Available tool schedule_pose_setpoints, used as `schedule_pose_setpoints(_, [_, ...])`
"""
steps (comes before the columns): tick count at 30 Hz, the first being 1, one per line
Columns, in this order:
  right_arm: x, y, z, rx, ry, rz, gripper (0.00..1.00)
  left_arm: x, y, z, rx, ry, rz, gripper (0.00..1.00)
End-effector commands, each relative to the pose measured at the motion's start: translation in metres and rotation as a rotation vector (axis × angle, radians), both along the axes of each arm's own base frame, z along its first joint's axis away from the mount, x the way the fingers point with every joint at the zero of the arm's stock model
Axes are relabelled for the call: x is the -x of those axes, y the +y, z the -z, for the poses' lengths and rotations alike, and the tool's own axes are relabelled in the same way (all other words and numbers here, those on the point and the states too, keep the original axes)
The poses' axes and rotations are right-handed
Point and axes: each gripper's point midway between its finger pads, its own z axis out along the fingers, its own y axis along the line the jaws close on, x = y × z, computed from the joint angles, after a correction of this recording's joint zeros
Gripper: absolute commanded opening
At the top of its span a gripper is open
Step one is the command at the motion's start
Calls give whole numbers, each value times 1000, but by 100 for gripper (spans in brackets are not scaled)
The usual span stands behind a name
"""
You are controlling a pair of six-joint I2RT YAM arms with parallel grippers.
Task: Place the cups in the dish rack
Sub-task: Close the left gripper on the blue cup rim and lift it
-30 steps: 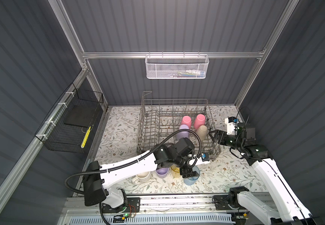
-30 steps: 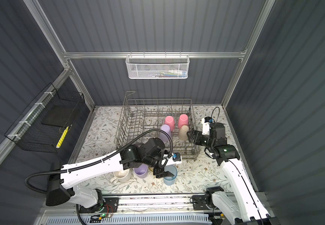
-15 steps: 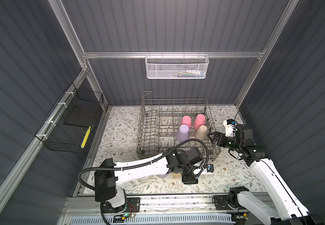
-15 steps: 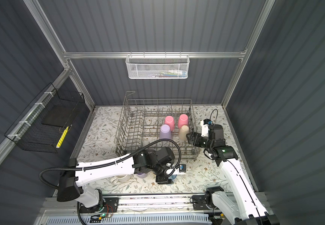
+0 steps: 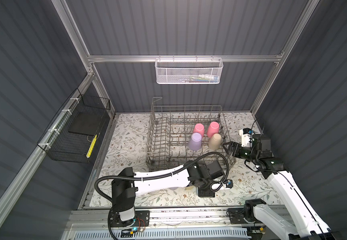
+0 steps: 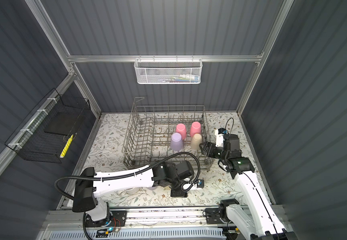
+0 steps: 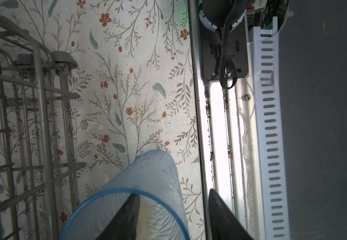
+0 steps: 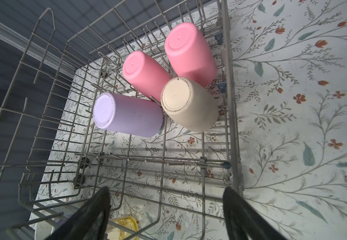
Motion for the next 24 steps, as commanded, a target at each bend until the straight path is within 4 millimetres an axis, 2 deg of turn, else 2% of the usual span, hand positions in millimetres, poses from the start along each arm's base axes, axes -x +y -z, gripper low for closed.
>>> schedule_pose_setpoints(1, [3, -2, 2, -7, -4, 4, 84, 2, 2, 1, -35, -5, -5, 50])
schedule_pose_setpoints(9, [6, -6, 6, -9, -2, 20, 84, 4, 2, 9, -60, 0, -8, 31])
schedule_pose_setpoints(13, [7, -1, 3, -34, -3, -7, 84, 6, 1, 6, -52, -6, 2, 14])
schedule_pose_setpoints(16, [7, -1, 2, -37, -6, -5, 84, 9, 1, 5, -54, 6, 12, 6])
schedule_pose_setpoints(21, [8, -2, 1, -41, -9, -2, 84, 13, 0, 1, -51, 23, 29, 0])
schedule_pose_setpoints(24, [8, -2, -1, -43, -13, -3, 84, 15, -1, -9, -23, 27, 38, 0])
